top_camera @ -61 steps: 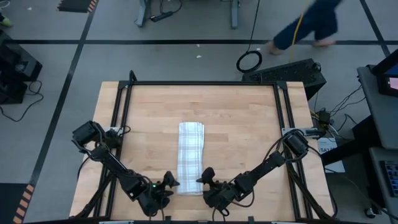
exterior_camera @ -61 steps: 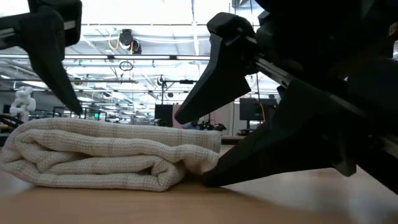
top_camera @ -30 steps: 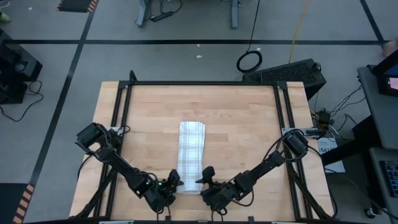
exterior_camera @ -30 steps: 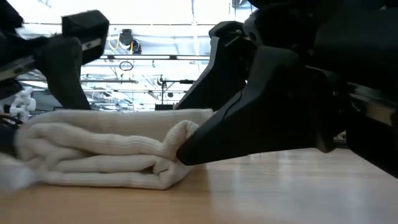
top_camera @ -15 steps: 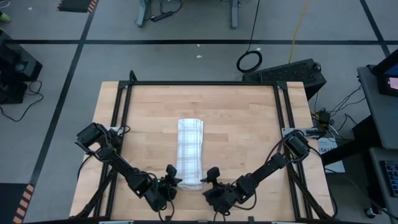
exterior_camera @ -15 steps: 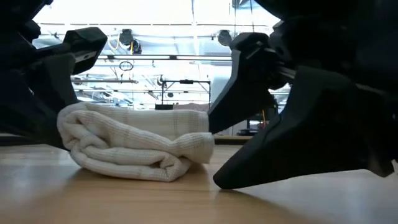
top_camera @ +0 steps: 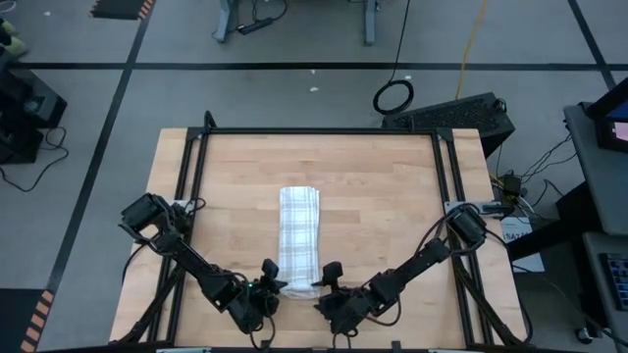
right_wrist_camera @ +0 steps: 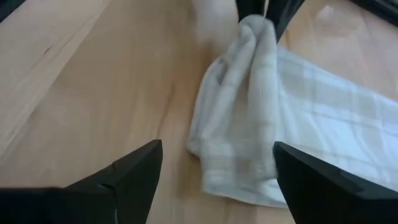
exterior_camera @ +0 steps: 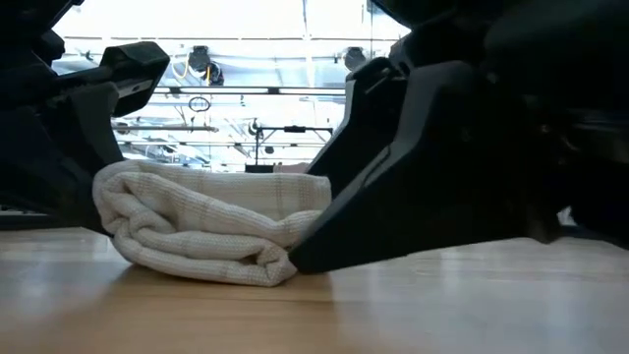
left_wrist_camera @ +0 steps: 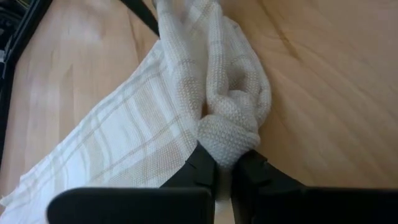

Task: Roll towel
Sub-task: Roll the brown checkered towel

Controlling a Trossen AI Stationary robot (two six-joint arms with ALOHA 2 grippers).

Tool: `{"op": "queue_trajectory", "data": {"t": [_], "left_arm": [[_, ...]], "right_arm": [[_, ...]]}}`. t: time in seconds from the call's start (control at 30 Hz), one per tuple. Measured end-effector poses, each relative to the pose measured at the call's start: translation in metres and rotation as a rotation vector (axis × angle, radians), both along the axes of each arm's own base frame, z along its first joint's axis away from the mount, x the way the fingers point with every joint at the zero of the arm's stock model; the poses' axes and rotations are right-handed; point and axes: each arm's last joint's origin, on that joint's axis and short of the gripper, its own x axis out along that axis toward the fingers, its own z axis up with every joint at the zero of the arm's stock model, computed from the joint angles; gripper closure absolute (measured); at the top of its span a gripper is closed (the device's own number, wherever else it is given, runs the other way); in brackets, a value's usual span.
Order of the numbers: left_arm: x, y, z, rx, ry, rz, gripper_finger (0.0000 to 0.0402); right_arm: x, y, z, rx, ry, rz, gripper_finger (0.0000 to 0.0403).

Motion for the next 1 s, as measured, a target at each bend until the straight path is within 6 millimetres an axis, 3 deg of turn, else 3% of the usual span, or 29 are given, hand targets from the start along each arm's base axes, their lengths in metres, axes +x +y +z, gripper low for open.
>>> {"op": "queue_trajectory", "data": {"t": [0.13, 0.3, 0.53, 0.8, 1.0], "left_arm": [[0.0, 0.0, 0.0, -0.016, -0.002, 0.016, 0.0361], [-0.003, 0.001, -0.002, -0.021, 0.014, 0.042, 0.0307], [-0.004, 0.002, -0.002, -0.026, 0.023, 0.061, 0.0248], [-0.004, 0.002, -0.002, -0.033, 0.017, 0.061, 0.0214], [-0.004, 0.001, -0.002, -0.034, 0.017, 0.058, 0.0195]], "right_arm": [[0.004, -0.006, 0.0, -0.014, 0.009, 0.011, 0.0118], [0.004, -0.006, -0.001, 0.001, 0.02, 0.029, 0.0133], [0.007, 0.001, -0.021, -0.008, -0.003, 0.045, 0.015], [0.006, 0.006, -0.023, -0.076, -0.063, 0.022, 0.0145], [0.01, 0.001, -0.024, -0.022, -0.076, -0.025, 0.0187]]}}
